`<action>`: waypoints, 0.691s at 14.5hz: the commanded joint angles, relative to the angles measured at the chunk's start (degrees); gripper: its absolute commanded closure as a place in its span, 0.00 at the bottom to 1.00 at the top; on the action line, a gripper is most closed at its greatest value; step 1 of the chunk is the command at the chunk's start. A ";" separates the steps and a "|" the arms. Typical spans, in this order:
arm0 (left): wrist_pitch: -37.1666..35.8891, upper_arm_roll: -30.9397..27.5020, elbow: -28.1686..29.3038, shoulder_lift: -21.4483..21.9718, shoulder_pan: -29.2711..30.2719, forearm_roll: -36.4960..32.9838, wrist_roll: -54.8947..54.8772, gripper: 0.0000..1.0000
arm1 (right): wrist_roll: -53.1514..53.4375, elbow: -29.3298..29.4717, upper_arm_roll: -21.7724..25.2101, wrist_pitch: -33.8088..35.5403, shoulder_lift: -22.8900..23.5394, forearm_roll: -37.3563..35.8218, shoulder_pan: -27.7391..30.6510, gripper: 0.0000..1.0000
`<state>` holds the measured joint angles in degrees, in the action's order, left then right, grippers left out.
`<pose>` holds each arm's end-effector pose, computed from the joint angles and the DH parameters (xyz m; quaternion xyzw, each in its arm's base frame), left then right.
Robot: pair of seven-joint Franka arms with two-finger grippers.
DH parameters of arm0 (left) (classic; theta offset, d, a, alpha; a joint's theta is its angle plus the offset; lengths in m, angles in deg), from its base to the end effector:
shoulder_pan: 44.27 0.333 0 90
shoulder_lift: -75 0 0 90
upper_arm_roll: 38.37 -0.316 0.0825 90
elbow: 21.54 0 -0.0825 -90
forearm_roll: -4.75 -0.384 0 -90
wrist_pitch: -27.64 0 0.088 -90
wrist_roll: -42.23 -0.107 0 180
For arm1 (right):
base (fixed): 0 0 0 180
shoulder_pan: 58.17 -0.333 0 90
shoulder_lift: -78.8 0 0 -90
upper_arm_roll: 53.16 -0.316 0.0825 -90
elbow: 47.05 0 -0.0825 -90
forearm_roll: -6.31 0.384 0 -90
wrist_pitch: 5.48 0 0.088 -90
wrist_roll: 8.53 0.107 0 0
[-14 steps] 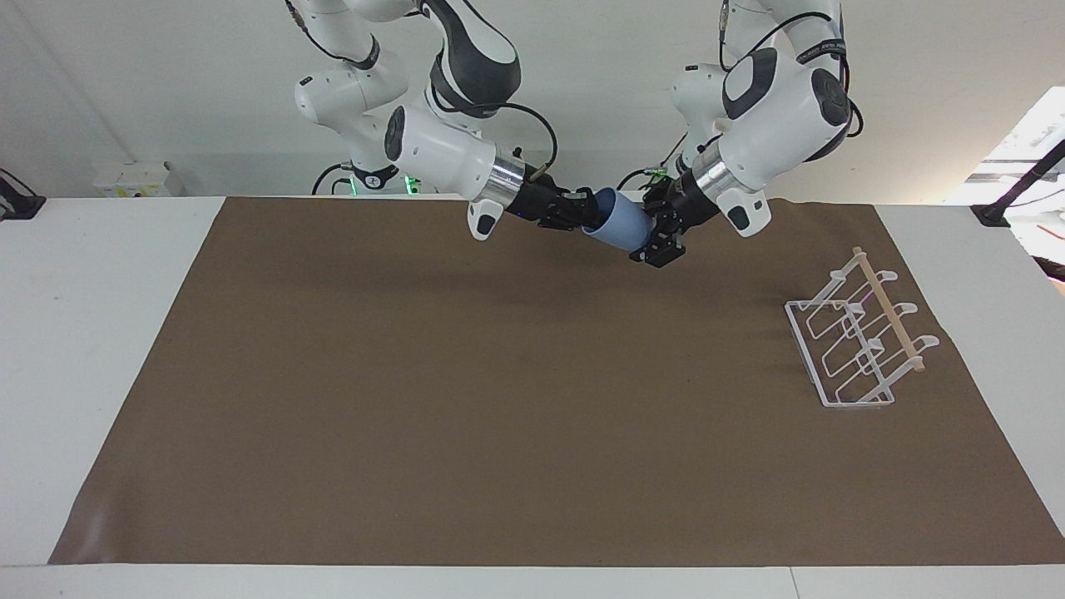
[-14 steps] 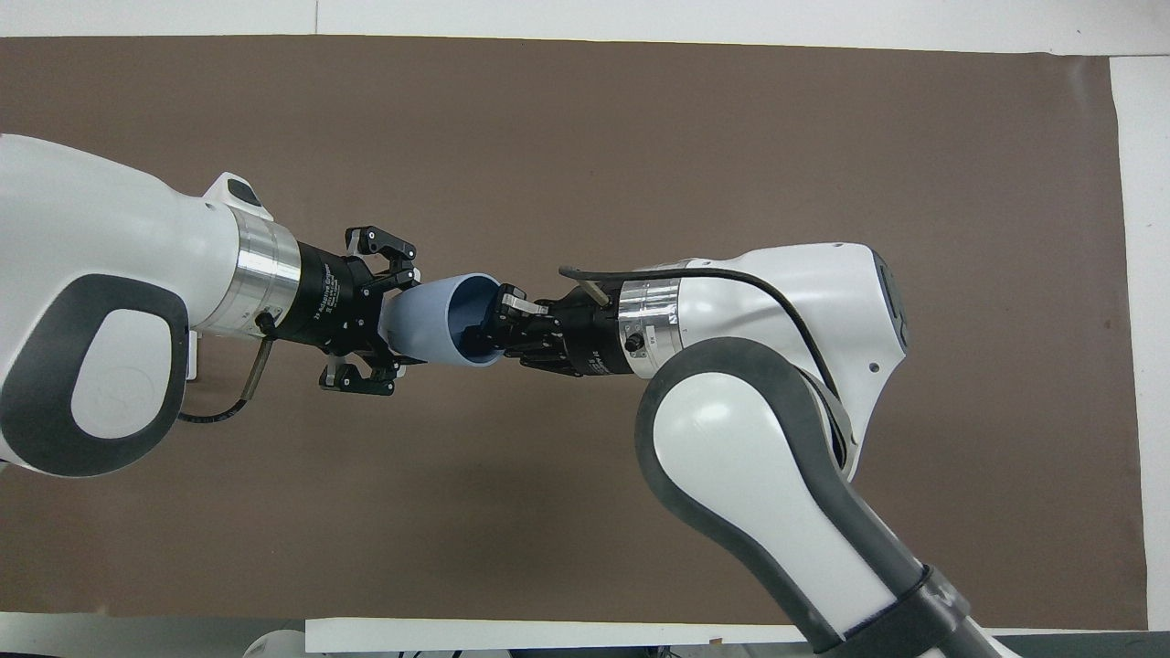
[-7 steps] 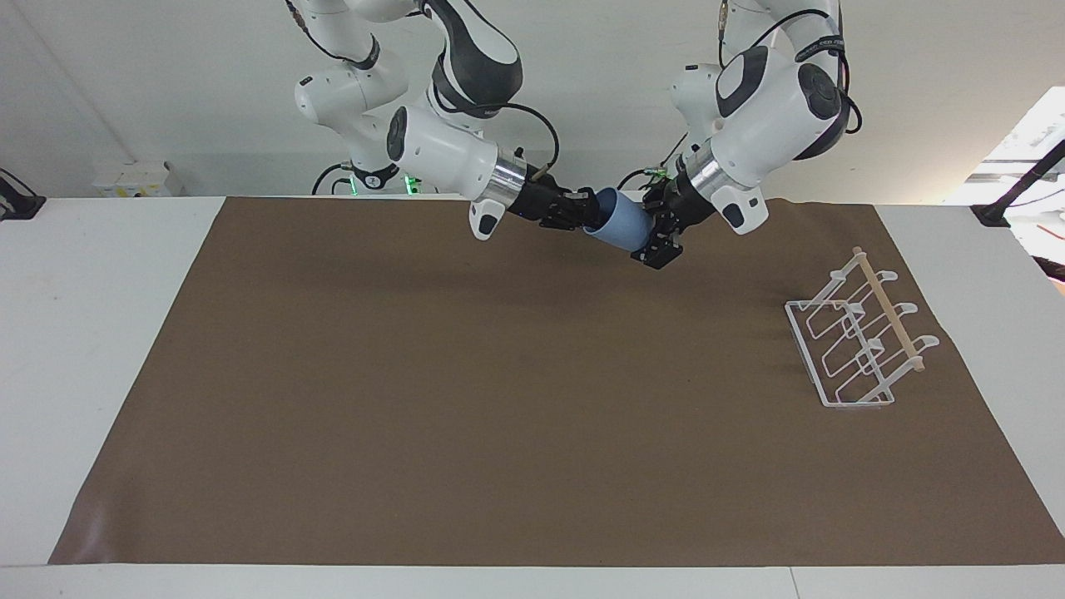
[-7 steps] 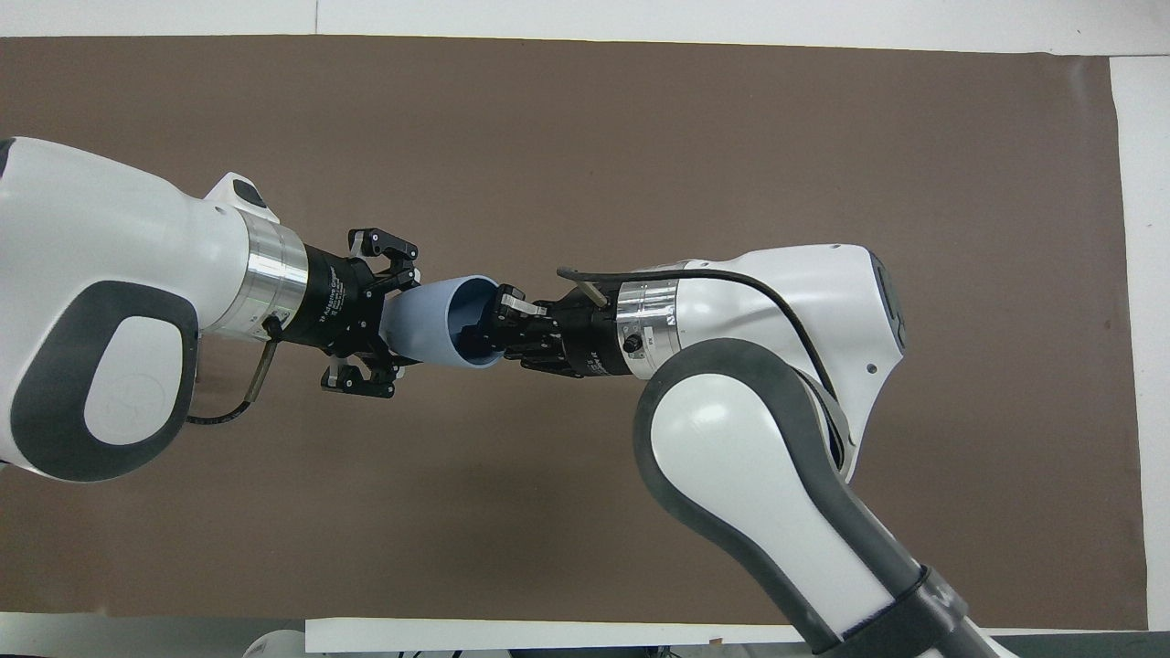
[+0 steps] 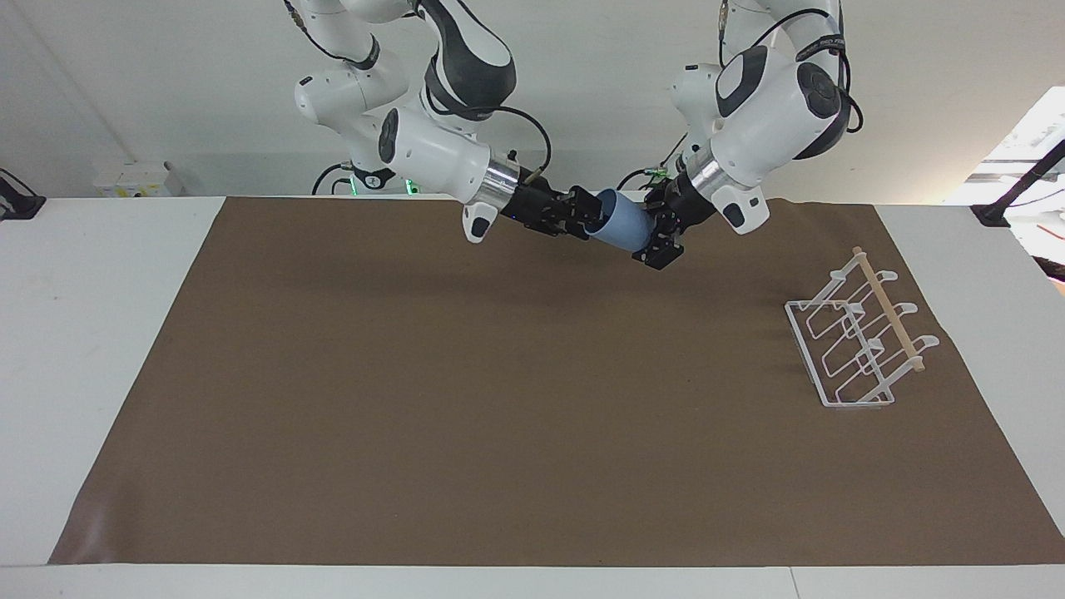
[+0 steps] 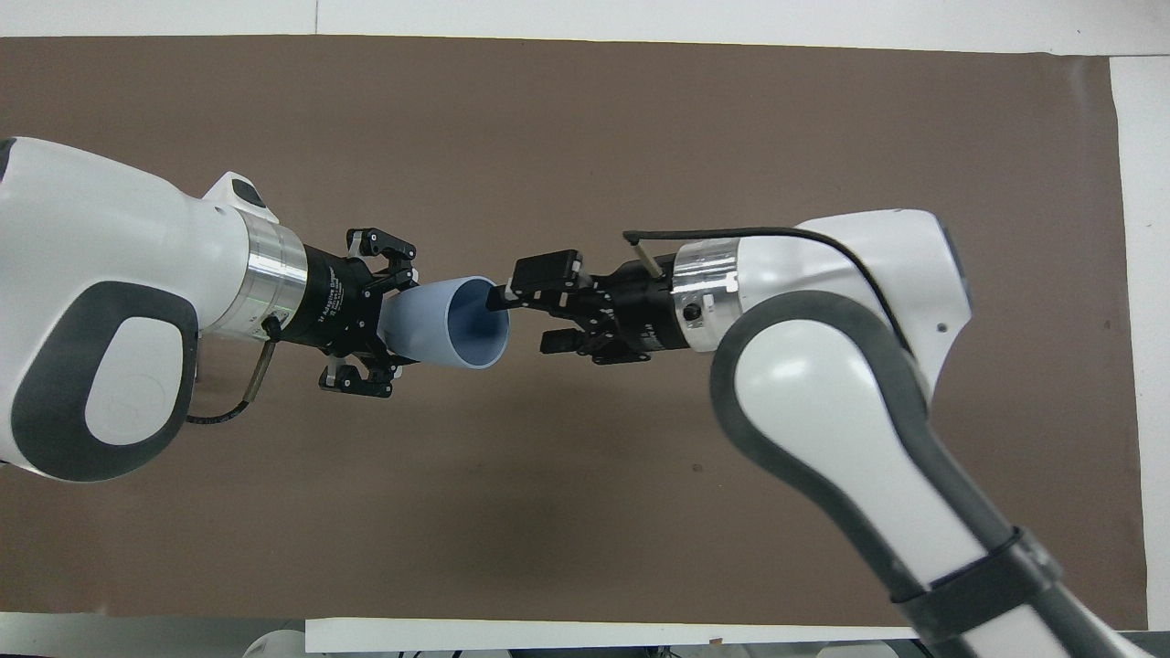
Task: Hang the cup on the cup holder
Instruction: 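Open the right gripper and withdraw it while the left gripper holds the cup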
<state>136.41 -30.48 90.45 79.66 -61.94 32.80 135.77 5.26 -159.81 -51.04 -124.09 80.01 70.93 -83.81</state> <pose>0.4725 -0.2661 0.5216 0.7633 0.6055 -0.1877 0.1246 0.5149 0.2753 0.4941 -0.8617 0.1642 0.1207 0.4647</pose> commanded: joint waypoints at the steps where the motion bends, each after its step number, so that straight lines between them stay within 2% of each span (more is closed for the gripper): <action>1: -0.31 -0.50 0.33 0.88 0.00 -3.51 0.40 1.00 | -4.54 -0.35 -0.18 9.77 -3.05 -8.42 10.40 0.01; 4: -3.55 -0.77 0.42 0.88 2.01 -9.74 0.85 1.00 | -6.14 -0.35 -0.18 14.62 -6.29 -22.72 16.92 0.01; 7: -9.95 -0.85 -1.67 0.09 3.08 -27.03 5.39 1.00 | -6.14 -0.27 -0.18 14.81 -8.94 -39.96 20.53 0.01; 10: -15.07 -0.94 -4.41 -4.48 3.34 -44.95 8.12 1.00 | -8.85 4.46 -0.01 15.15 -8.33 -50.27 25.18 0.01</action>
<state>124.56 -31.55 88.93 78.38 -58.44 -3.56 140.87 -1.04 -158.68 -50.33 -109.49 71.17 25.12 -62.00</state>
